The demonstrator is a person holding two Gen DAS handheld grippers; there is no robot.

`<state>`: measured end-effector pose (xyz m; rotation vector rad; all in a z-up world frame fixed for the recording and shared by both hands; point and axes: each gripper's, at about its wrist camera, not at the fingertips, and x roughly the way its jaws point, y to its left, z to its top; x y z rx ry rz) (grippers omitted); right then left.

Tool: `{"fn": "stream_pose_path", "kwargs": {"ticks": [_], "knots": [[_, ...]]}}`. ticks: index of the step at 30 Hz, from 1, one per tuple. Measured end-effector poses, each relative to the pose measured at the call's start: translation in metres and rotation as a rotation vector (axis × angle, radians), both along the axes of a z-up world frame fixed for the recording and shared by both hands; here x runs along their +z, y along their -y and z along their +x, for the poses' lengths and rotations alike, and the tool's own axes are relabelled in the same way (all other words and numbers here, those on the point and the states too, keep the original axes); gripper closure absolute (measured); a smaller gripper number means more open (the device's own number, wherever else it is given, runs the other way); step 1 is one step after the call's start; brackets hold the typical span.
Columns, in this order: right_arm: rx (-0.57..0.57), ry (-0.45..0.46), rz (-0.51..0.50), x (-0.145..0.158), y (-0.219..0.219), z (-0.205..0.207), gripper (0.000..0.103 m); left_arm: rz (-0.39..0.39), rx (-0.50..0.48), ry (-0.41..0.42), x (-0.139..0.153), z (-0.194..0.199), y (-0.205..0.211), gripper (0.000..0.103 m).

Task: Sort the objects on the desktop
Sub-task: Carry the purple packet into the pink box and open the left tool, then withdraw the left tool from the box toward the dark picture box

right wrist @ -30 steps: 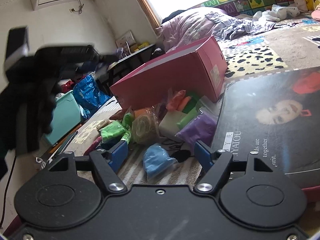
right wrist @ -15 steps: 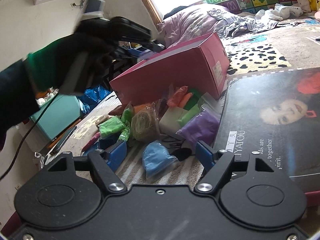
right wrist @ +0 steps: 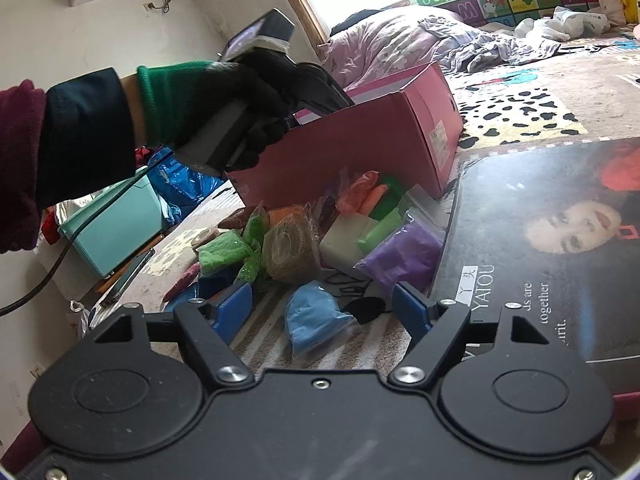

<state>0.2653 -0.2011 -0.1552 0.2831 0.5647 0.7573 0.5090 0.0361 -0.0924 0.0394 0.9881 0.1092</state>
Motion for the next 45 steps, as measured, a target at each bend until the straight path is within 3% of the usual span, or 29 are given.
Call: {"fn": "stream_pose_path", "kwargs": {"ticks": [3, 5, 7, 15, 24, 27, 29, 37, 45], "knots": [[0.003, 0.001, -0.003, 0.000, 0.000, 0.000, 0.025, 0.017, -0.006, 0.004, 0.004, 0.001, 0.003, 0.066], [0.004, 0.002, -0.003, 0.000, 0.000, 0.001, 0.025, 0.031, -0.011, 0.006, 0.006, 0.001, 0.006, 0.052], [0.005, 0.002, -0.002, 0.000, 0.000, 0.001, 0.025, 0.033, -0.009, 0.013, 0.009, -0.001, 0.006, 0.046], [0.004, 0.004, -0.009, 0.001, -0.001, 0.004, 0.025, 0.040, -0.013, 0.108, 0.029, -0.035, 0.013, 0.046], [-0.002, 0.022, -0.024, -0.001, -0.002, -0.001, 0.025, 0.255, -0.104, 0.231, 0.056, -0.102, 0.043, 0.046], [-0.005, 0.031, -0.033, -0.002, -0.004, -0.003, 0.025, 0.292, -0.132, 0.255, 0.062, -0.122, 0.050, 0.044], [-0.005, 0.038, -0.043, -0.003, -0.005, -0.005, 0.025, 0.292, -0.140, 0.264, 0.066, -0.135, 0.051, 0.038], [-0.002, 0.073, -0.091, -0.005, -0.012, -0.015, 0.024, 0.264, -0.163, 0.282, 0.079, -0.178, 0.051, 0.037], [-0.002, 0.082, -0.117, -0.006, -0.017, -0.025, 0.022, 0.240, -0.158, 0.271, 0.071, -0.216, 0.041, 0.037]]}}
